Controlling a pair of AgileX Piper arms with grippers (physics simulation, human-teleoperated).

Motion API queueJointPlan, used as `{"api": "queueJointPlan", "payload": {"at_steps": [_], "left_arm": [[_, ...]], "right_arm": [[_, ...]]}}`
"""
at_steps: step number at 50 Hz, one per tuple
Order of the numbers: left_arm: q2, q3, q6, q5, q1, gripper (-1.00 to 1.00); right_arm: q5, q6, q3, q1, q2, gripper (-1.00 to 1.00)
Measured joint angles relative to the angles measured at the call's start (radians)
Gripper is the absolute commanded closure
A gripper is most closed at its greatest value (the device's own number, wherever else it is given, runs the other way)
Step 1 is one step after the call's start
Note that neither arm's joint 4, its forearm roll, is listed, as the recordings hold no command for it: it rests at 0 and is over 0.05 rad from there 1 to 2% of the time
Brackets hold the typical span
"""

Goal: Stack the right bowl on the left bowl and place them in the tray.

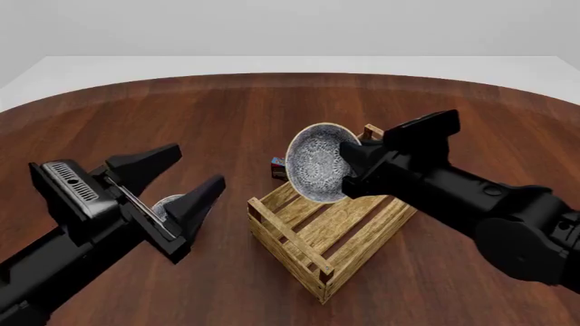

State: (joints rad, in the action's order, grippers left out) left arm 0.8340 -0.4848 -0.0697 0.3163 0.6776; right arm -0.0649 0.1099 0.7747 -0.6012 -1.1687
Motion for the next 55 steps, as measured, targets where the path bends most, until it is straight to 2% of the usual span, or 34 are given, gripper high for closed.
{"api": "queueJointPlan", "payload": {"at_steps": [29, 55], "left_arm": [[0.193, -0.127, 0.015, 0.055, 0.058, -1.00], [0.367, -0.191, 0.039, 0.126, 0.076, -1.00]], "right_arm": [[-0.008, 0.009, 0.002, -0.007, -0.020, 1.00], [-0.006, 0.014, 0.000, -0.009, -0.022, 1.00]]}}
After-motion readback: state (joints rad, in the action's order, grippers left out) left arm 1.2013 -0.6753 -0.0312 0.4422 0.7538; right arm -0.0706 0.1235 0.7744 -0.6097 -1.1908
